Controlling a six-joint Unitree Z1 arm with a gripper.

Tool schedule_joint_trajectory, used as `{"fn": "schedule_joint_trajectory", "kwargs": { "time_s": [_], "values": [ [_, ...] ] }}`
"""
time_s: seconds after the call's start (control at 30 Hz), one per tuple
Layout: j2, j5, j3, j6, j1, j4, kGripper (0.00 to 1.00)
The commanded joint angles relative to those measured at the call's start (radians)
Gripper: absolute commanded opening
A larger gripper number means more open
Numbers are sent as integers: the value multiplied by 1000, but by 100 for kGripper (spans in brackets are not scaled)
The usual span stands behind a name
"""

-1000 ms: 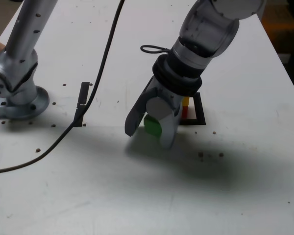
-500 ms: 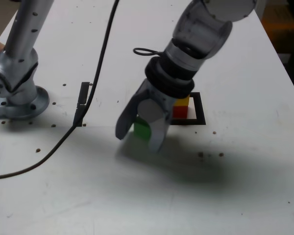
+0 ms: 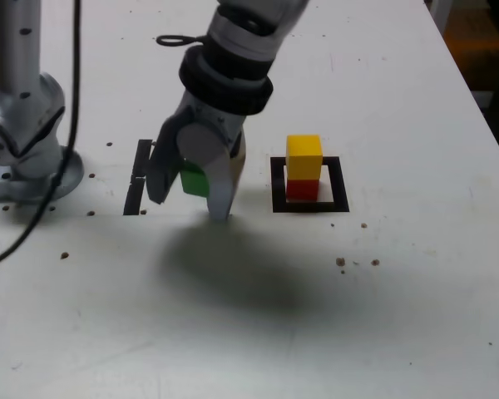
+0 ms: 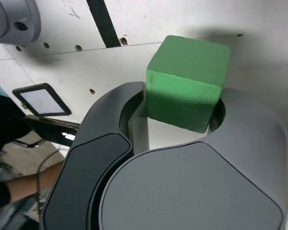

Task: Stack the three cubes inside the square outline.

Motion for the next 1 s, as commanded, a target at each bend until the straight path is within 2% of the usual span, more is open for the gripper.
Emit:
{"fn": "schedule_joint_trajectory", "kwargs": {
  "time_s": [0.0, 0.23, 0.47, 0.57, 0.77, 0.97],
  "values": [
    [-15, 7, -9, -18, -1, 3, 21],
    [-20, 45, -89, -81, 0, 4, 21],
    [-31, 135, -205, -155, 10, 54, 21],
    [-39, 161, -224, -173, 21, 77, 21],
    [-33, 188, -252, -178, 43, 94, 21],
    [25, 195, -335, -165, 50, 90, 21]
  ]
}}
